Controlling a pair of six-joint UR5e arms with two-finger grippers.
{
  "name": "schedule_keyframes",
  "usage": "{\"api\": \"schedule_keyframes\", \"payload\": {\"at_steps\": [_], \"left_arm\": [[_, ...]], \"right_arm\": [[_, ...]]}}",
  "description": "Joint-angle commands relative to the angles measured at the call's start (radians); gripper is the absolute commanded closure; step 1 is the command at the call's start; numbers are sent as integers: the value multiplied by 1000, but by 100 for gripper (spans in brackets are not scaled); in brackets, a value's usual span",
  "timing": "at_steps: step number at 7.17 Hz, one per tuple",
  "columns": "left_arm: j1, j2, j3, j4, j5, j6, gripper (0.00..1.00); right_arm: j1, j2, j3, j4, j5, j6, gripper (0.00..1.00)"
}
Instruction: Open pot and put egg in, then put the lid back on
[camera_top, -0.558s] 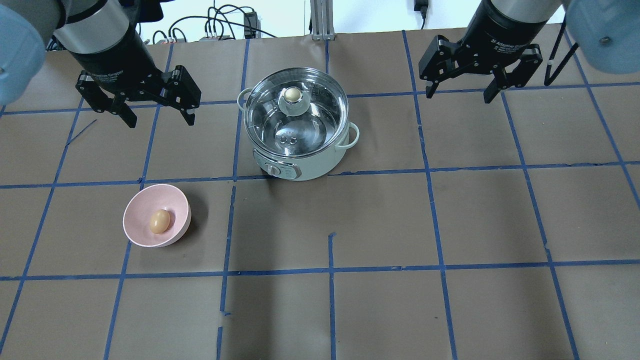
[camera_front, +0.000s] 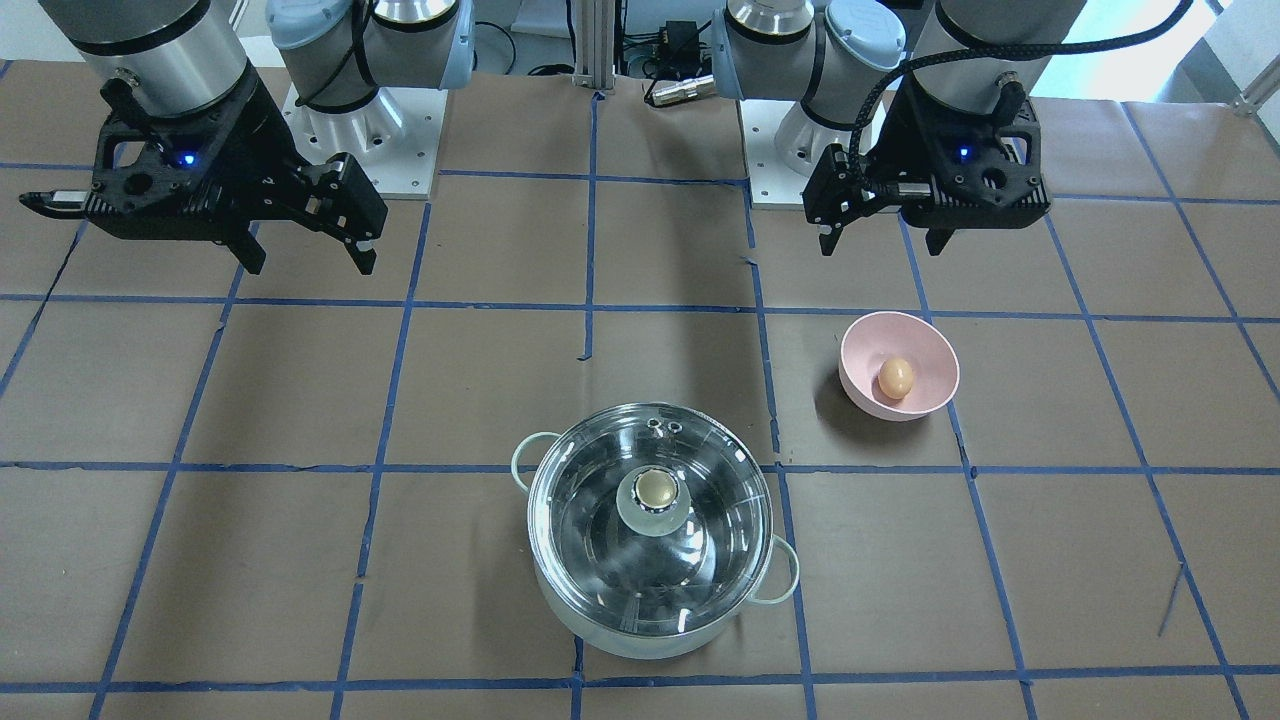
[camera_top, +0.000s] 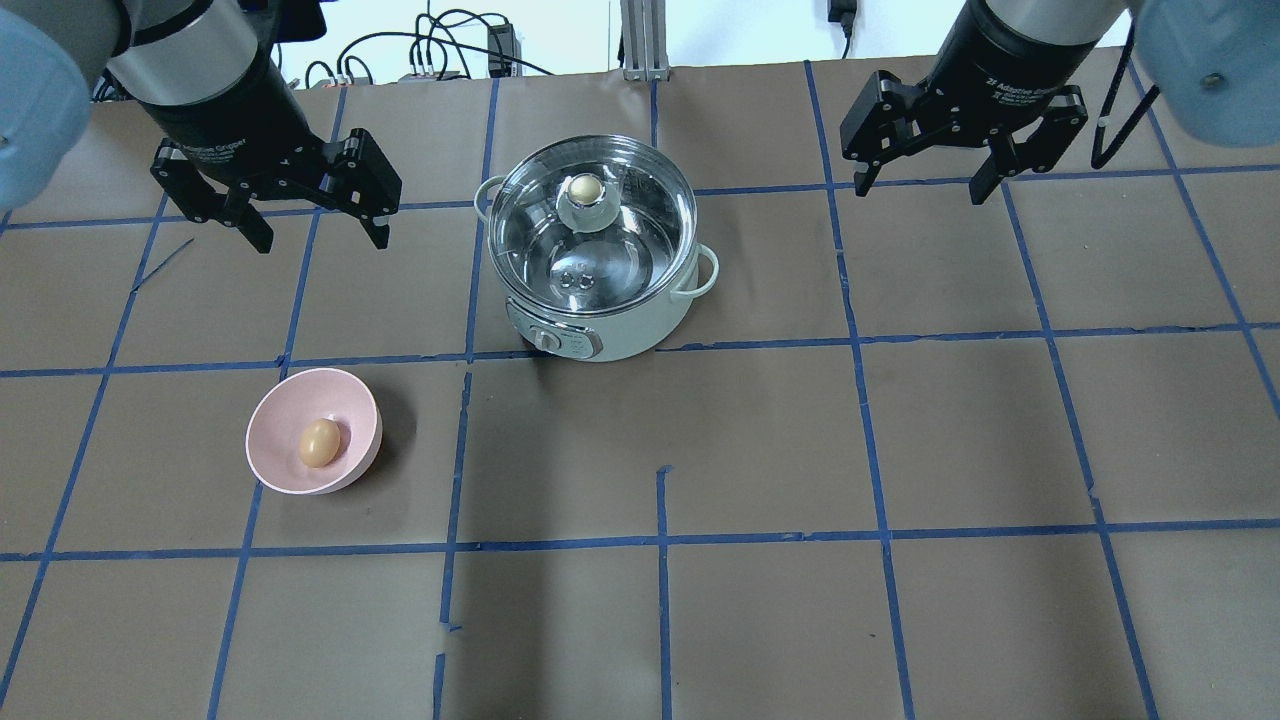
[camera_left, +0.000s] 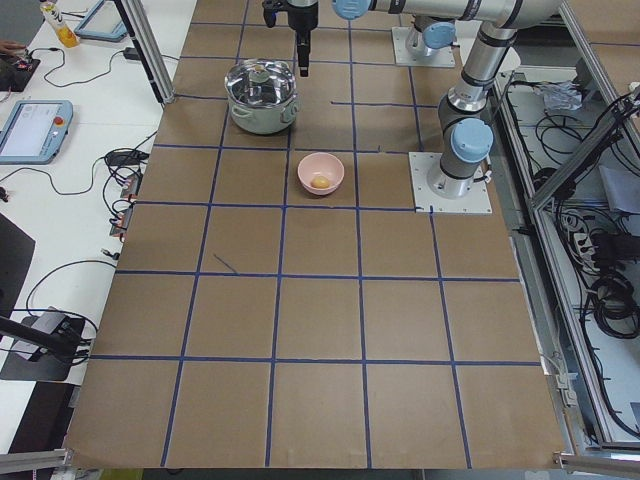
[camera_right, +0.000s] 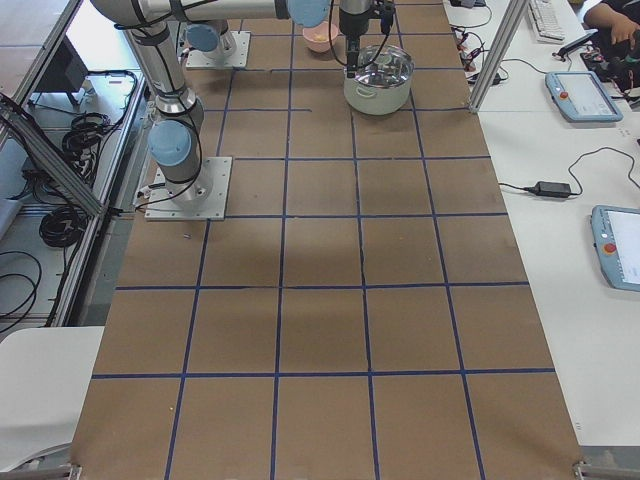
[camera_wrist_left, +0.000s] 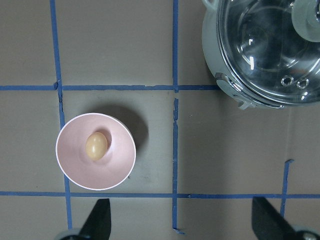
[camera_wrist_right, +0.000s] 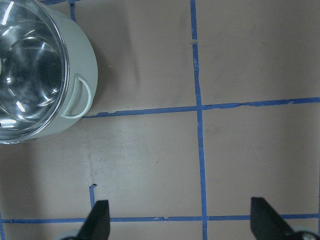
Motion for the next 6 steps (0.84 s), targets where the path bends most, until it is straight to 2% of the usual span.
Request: {"api": "schedule_keyframes", "payload": {"at_steps": [1, 3, 4, 6], "left_arm": [[-1, 2, 0, 0, 1, -2, 0], [-1, 0, -3, 5, -2, 3, 0], [6, 3, -9, 7, 2, 17, 0], [12, 45, -34, 4, 7, 14, 0]], "right_arm": [[0, 0, 1, 1, -4, 0, 0], [0, 0, -3, 9, -17, 2, 0], [7, -1, -13, 16, -90, 2, 0], [10, 8, -7, 9, -100, 3, 0]]}}
